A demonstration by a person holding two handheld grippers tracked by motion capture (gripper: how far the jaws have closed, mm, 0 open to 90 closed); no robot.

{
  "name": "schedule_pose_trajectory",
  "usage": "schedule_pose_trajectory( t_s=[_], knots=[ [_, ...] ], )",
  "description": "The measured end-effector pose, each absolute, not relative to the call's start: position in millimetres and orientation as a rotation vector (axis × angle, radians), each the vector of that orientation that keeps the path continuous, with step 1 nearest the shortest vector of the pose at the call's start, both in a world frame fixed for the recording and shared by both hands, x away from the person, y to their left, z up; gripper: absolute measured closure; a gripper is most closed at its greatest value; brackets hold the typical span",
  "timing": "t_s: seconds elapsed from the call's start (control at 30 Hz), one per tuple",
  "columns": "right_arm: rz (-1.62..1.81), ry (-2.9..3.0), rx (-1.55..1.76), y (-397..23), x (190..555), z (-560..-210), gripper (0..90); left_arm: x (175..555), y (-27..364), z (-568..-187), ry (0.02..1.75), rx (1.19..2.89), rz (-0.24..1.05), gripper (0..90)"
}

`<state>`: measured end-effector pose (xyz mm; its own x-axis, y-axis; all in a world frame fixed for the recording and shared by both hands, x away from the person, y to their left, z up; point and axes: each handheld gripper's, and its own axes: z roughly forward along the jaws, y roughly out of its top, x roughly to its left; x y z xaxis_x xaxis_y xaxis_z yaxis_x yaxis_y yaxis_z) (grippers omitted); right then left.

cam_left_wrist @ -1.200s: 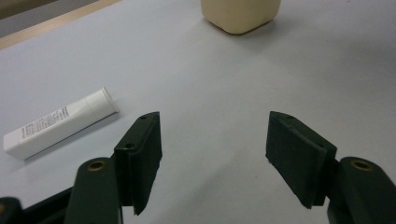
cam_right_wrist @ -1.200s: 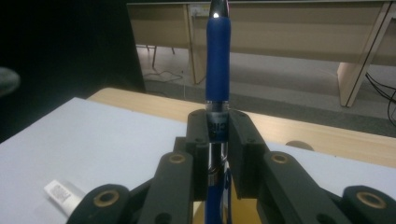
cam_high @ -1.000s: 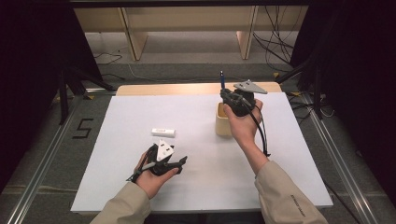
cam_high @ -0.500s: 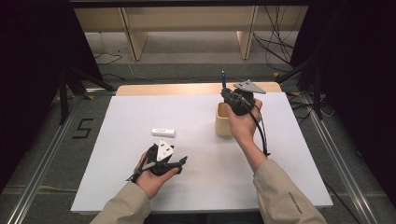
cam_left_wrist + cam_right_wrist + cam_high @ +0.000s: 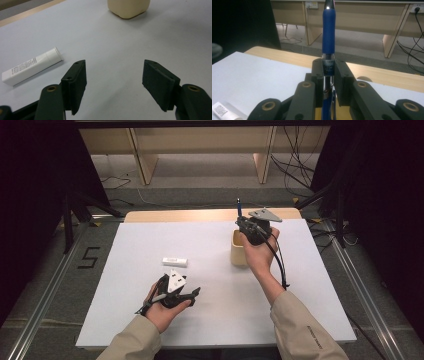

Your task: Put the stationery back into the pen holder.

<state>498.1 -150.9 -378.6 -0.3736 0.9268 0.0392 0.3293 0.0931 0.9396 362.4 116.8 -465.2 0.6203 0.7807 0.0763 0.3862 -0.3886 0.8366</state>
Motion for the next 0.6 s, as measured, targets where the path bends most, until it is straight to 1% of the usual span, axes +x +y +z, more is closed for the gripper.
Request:
schedule_pose_trajectory(
  t_s=[0.6],
  knots=[
    [1.223,1.821,1.229,-147.7,501.6,-393.7,79.1,362.4,116.8,-465.3,0.918,2.004,0.598,35.8]
  ],
)
